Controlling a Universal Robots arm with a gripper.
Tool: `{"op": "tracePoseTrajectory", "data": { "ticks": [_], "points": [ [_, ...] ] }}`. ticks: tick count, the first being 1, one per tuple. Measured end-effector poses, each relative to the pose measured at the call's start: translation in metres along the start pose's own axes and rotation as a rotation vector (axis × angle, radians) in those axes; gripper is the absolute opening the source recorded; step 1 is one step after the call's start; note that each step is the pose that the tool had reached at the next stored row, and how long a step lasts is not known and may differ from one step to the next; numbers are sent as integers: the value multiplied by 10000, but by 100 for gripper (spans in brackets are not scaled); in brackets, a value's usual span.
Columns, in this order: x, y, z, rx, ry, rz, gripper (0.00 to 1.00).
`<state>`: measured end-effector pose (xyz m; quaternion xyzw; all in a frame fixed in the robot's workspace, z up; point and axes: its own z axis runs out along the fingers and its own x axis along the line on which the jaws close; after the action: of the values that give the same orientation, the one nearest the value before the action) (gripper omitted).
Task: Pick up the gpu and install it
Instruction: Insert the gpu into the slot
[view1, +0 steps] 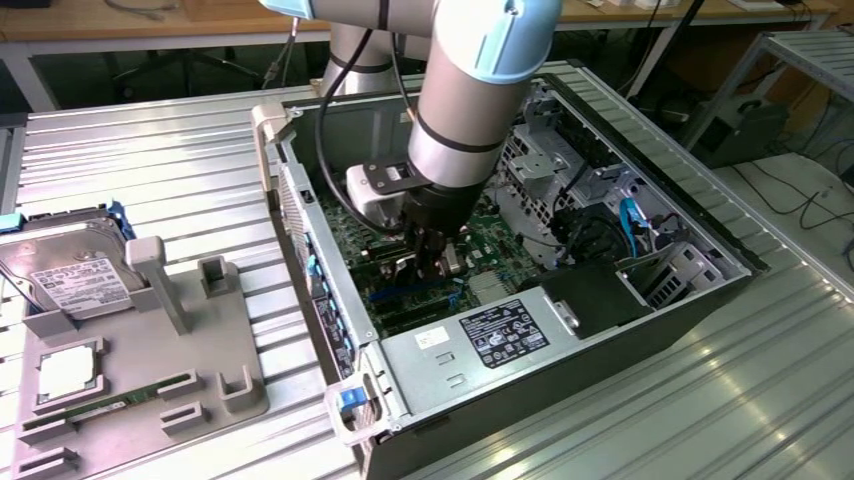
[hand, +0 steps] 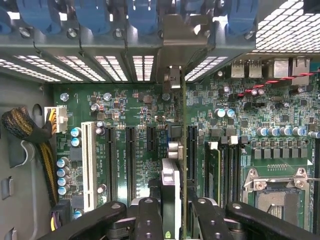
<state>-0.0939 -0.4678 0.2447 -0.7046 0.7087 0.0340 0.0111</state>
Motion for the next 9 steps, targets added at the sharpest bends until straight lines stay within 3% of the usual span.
{"op": "tracePoseTrajectory", "data": {
  "ticks": [3,9],
  "points": [
    [0,-1,1,-107,0,5,28],
    [0,0,4,-124,2,8,28]
  ]
}}
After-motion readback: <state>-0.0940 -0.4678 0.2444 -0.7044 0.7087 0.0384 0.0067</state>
